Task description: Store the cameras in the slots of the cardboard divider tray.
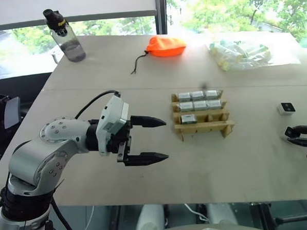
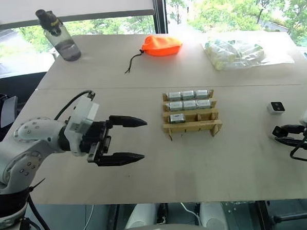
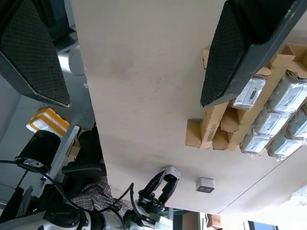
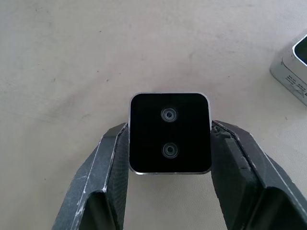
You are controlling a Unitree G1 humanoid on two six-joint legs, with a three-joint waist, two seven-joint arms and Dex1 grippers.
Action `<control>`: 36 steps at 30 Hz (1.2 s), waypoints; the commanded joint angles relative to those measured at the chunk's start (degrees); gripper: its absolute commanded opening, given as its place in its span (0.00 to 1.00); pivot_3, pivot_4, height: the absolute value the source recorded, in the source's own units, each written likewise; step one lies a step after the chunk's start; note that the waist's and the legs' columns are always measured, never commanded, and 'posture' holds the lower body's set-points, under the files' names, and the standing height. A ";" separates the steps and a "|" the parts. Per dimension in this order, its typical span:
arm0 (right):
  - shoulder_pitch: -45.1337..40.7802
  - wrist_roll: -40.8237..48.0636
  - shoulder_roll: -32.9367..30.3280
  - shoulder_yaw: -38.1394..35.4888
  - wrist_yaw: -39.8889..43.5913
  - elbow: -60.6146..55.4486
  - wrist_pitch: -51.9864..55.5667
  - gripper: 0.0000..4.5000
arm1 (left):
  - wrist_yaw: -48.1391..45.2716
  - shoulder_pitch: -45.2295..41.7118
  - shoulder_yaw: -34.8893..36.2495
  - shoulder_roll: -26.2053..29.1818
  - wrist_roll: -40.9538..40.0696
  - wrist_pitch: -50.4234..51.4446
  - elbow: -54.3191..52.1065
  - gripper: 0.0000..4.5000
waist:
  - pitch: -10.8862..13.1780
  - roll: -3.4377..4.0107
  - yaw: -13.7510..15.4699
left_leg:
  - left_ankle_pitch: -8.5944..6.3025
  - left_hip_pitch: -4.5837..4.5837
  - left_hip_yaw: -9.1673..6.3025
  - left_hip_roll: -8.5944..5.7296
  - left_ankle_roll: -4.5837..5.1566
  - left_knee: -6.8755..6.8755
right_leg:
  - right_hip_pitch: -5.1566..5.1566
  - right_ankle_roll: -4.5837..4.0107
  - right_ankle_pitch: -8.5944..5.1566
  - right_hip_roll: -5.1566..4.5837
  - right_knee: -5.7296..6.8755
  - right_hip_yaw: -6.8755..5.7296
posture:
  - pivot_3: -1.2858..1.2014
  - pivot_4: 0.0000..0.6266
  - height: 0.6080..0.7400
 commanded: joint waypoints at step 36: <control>-7.23 -53.90 20.01 17.22 -60.55 -53.32 -35.04 0.41 | 3.21 -39.75 -24.24 -25.94 25.29 -3.76 43.90 1.00 | 0.07 -0.01 0.00 | 0.07 -0.36 0.06 -0.07 -0.12 0.04 | -0.12 0.03 0.00 0.02 -0.16 -0.56 | 0.52 0.24 0.89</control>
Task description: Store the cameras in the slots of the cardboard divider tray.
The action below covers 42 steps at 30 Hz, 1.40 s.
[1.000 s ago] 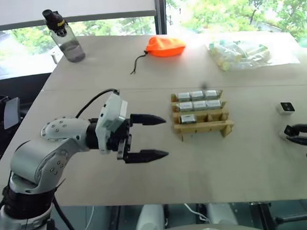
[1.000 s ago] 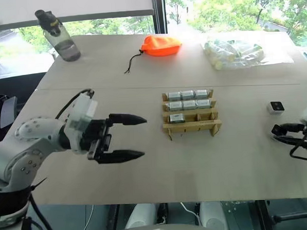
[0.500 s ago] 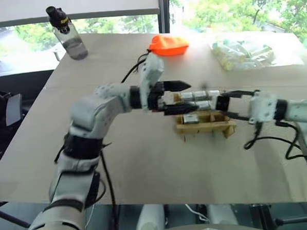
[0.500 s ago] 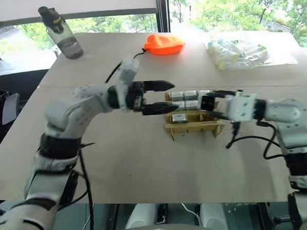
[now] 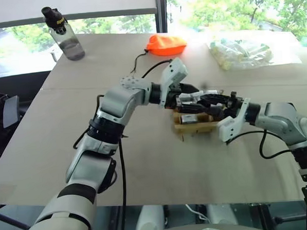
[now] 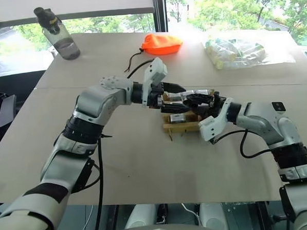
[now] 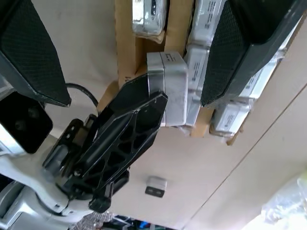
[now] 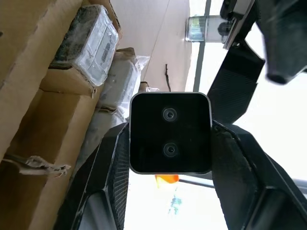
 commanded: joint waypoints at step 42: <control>28.99 59.36 3.88 -8.51 6.95 -32.98 50.75 1.00 | -3.46 -2.94 0.78 -4.88 7.67 -9.51 1.79 0.17 | 0.04 -0.01 0.25 | 0.00 -0.07 -0.57 -0.01 0.02 -0.01 | 0.11 -0.02 0.01 -0.01 -0.12 -0.23 | 0.52 0.24 0.89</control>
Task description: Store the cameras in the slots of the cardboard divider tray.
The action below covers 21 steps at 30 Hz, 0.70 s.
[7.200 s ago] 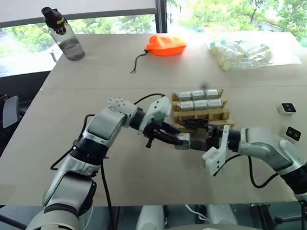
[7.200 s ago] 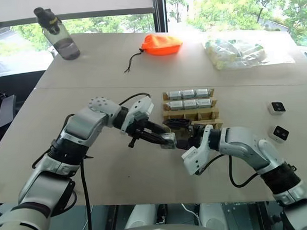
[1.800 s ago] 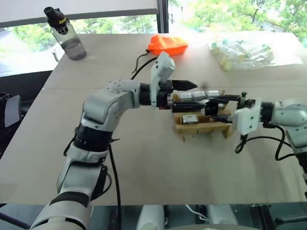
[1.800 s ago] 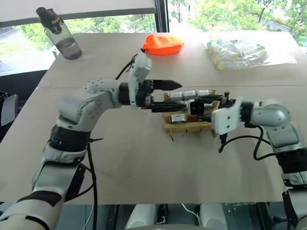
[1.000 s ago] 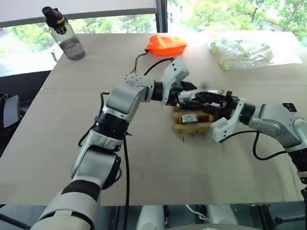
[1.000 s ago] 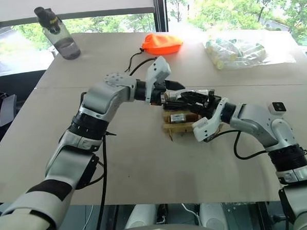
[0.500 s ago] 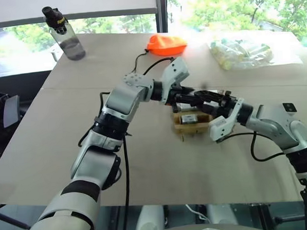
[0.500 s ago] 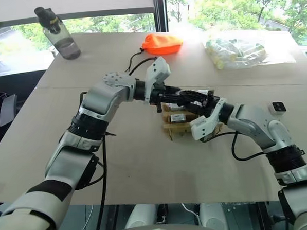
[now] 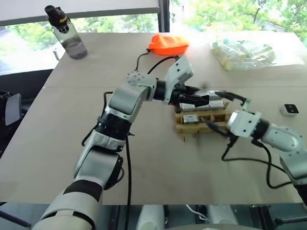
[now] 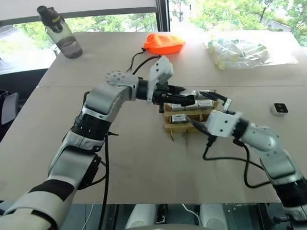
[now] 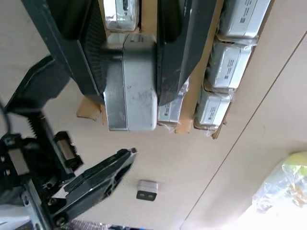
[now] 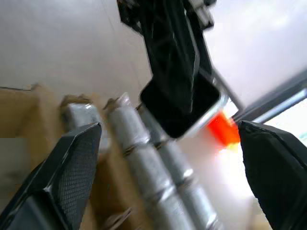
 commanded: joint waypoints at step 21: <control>37.83 20.18 16.00 -8.54 12.67 -0.98 -8.81 1.00 | -0.75 6.72 -4.82 -1.89 7.09 -9.30 -4.39 0.17 | -0.03 0.04 -0.10 | -0.05 0.14 0.02 0.05 0.08 -0.02 | -0.01 0.00 -0.02 0.08 0.11 0.19 | 0.52 0.24 0.89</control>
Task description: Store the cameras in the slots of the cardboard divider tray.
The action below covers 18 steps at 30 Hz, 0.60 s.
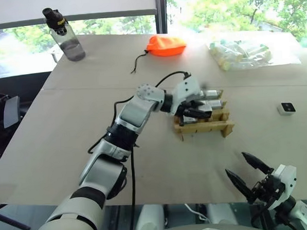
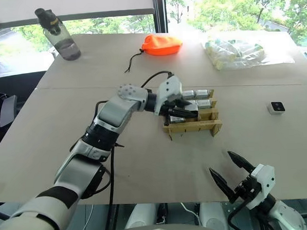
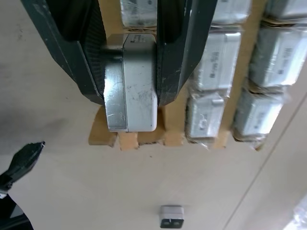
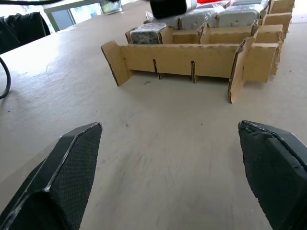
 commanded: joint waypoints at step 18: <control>-0.67 2.48 -1.10 -0.24 -0.77 -9.85 -1.22 1.00 | 0.60 0.99 -0.97 -1.09 3.44 -3.82 -0.50 0.17 | 0.00 0.00 0.10 | 0.00 0.00 0.00 -0.03 0.00 0.00 | 0.00 -0.01 0.00 -0.01 0.00 -0.03 | 0.52 0.24 0.89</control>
